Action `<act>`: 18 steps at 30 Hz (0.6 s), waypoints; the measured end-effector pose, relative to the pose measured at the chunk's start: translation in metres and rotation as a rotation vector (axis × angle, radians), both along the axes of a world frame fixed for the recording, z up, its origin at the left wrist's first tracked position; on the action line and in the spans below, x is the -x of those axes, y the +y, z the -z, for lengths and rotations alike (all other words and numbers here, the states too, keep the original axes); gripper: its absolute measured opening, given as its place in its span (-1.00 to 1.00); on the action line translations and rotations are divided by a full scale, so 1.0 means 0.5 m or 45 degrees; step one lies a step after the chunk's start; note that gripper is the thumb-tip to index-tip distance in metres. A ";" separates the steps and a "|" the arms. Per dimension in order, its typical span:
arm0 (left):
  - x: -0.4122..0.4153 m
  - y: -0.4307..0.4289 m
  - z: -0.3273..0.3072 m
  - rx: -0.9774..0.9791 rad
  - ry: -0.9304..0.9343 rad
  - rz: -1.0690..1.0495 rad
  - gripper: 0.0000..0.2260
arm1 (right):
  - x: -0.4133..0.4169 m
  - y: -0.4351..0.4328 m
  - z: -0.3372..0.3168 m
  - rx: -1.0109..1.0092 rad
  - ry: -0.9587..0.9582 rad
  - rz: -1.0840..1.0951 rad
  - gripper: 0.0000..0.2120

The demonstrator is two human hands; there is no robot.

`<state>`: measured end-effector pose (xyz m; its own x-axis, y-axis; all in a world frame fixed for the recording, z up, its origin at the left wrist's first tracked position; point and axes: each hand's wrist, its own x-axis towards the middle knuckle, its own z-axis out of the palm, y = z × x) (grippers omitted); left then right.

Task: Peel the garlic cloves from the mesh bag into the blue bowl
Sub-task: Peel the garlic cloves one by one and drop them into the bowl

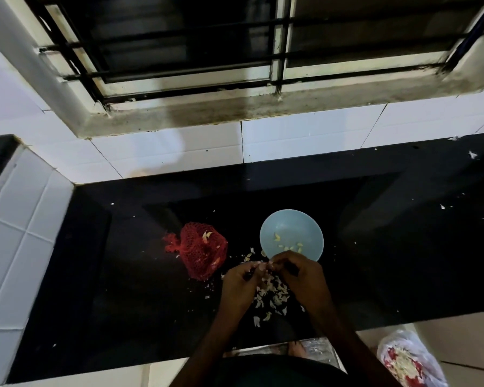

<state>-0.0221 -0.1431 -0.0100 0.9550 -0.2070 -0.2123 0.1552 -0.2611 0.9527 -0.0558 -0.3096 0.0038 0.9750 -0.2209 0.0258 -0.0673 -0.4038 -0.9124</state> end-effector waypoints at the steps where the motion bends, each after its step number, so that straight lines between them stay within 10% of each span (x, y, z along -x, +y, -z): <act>1: -0.009 -0.009 -0.006 -0.102 -0.057 0.037 -0.87 | -0.003 -0.014 -0.001 -0.011 0.008 0.055 -0.82; 12: -0.141 -0.097 -0.031 -0.430 -0.216 0.110 -0.85 | -0.076 -0.142 -0.029 0.107 0.174 0.256 -0.94; 18: -0.139 -0.094 -0.002 -0.390 -0.215 0.160 -0.84 | -0.065 -0.147 -0.011 0.335 0.094 0.091 -0.69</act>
<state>0.0476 -0.1902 -0.0091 0.9530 -0.2762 -0.1245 -0.0487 -0.5454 0.8368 -0.0235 -0.3831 0.0092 0.9585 -0.2842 0.0205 -0.1667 -0.6176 -0.7686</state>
